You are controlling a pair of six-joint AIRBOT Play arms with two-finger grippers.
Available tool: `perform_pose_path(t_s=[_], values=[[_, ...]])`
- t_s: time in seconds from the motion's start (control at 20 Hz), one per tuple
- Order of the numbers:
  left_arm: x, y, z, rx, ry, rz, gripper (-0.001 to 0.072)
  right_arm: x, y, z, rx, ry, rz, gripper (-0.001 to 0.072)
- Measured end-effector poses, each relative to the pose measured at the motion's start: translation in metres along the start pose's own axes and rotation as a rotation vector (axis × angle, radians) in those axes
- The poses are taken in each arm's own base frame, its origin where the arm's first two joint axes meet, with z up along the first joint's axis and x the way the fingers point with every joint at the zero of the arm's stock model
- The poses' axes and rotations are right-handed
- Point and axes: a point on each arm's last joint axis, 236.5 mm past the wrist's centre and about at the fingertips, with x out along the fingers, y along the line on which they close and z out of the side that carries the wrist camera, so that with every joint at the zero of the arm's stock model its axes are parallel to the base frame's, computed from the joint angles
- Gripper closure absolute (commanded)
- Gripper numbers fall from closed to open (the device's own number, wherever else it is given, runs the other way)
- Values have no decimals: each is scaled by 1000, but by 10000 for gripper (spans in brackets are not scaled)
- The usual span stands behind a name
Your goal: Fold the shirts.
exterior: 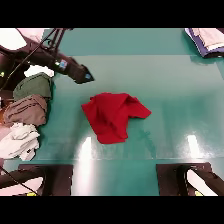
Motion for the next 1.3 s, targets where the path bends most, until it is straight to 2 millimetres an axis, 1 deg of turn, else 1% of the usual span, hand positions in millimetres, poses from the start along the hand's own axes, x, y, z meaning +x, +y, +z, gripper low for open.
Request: perform_pose_path(t_s=[0.1,0.15,0.2,0.25,0.3,0.35,0.4,0.5,0.6,0.65,0.75,0.8,0.95,1.05,1.1,1.15,1.2,1.3], values=[[-7,32,-23,-113,48,50,62,0,1,-2,-1,10,3,695],[-10,41,-36,-162,66,58,62,0,1,-3,-1,14,3,695],[-11,45,-52,-208,87,59,62,0,1,-4,0,16,4,695],[-7,45,-71,-251,117,51,62,0,1,-5,0,21,5,695],[-2,42,-94,-293,150,32,62,0,2,-5,0,23,6,695],[6,34,-115,-330,176,5,62,0,2,-6,-1,27,7,695],[17,22,-138,-374,201,-34,62,0,2,-7,0,28,7,695],[40,-2,-178,-453,230,-103,62,1,1,-8,2,33,7,695],[63,-27,-209,-510,250,-163,62,1,1,-8,2,34,8,695],[74,-38,-221,-524,255,-181,62,1,1,-8,2,35,8,695],[92,-57,-240,-529,264,-194,62,1,1,-8,2,36,8,695],[100,-64,-246,-524,267,-195,62,1,1,-8,2,36,8,695],[121,-81,-261,-534,287,-185,62,1,1,-9,2,38,9,695],[134,-91,-266,-552,294,-186,65,1,1,-9,2,40,9,695],[138,-94,-266,-570,288,-190,283,1,1,-9,2,40,9,695],[143,-94,-266,-576,281,-183,558,1,1,-9,2,40,9,695],[145,-95,-264,-582,273,-182,679,1,1,-9,2,41,10,695],[146,-97,-255,-576,249,-185,685,2,0,-12,7,50,10,694]])
